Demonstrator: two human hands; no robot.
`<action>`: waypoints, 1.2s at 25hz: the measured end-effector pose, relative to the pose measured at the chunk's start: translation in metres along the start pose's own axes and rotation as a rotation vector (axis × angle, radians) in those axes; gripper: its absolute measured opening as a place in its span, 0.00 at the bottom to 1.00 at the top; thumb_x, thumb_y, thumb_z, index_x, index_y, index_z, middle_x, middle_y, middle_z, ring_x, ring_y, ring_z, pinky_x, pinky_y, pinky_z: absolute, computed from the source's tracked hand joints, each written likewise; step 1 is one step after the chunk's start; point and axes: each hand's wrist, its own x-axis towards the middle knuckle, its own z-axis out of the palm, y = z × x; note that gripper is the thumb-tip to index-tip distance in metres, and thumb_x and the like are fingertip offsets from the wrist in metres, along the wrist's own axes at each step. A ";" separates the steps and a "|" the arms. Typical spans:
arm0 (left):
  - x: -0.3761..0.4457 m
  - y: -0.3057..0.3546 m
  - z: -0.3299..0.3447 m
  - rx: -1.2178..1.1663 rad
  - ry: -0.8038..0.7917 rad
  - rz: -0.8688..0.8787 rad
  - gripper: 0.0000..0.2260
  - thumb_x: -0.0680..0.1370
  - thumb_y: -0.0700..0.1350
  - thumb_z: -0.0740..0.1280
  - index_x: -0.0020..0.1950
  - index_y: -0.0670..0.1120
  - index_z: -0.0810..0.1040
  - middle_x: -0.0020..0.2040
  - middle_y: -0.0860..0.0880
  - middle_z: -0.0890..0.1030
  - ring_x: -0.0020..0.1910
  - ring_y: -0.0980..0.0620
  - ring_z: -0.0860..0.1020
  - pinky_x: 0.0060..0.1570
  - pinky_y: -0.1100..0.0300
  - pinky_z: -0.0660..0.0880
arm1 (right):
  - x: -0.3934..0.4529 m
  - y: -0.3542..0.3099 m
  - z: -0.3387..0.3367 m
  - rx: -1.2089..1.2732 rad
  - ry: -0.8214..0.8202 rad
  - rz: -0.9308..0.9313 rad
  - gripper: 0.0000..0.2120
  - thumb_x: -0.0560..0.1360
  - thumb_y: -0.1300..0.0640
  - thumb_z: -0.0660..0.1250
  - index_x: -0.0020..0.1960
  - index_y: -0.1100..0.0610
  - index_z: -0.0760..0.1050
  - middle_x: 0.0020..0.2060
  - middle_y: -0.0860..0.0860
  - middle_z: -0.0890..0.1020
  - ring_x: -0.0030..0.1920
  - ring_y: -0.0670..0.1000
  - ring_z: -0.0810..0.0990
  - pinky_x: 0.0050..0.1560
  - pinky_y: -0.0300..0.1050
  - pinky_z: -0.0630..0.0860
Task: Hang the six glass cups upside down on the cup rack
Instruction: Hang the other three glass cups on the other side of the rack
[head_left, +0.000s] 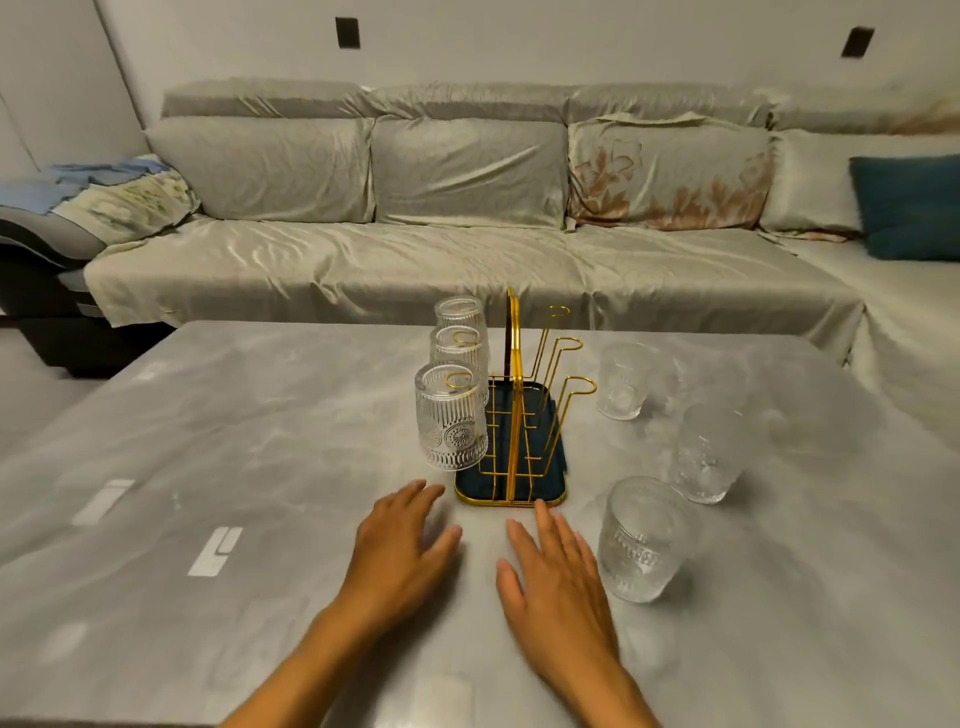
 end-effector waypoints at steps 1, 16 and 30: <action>-0.001 0.003 0.007 0.091 -0.087 0.026 0.29 0.78 0.63 0.56 0.77 0.56 0.56 0.79 0.51 0.56 0.76 0.47 0.54 0.74 0.46 0.52 | -0.009 0.003 -0.001 0.014 -0.007 -0.003 0.26 0.79 0.42 0.48 0.75 0.45 0.56 0.77 0.47 0.51 0.76 0.48 0.45 0.72 0.44 0.39; -0.008 0.008 0.027 0.336 -0.146 0.086 0.30 0.76 0.68 0.40 0.76 0.61 0.38 0.79 0.54 0.40 0.76 0.51 0.37 0.72 0.43 0.34 | -0.039 0.060 -0.054 0.648 0.273 0.489 0.40 0.61 0.52 0.79 0.67 0.44 0.62 0.55 0.51 0.77 0.53 0.55 0.76 0.48 0.48 0.72; -0.005 0.008 0.029 0.350 -0.156 0.092 0.31 0.74 0.70 0.35 0.74 0.62 0.33 0.77 0.54 0.35 0.75 0.51 0.34 0.72 0.42 0.33 | 0.033 0.075 -0.200 0.713 0.364 0.126 0.38 0.52 0.34 0.79 0.59 0.40 0.72 0.50 0.51 0.81 0.47 0.53 0.81 0.43 0.52 0.80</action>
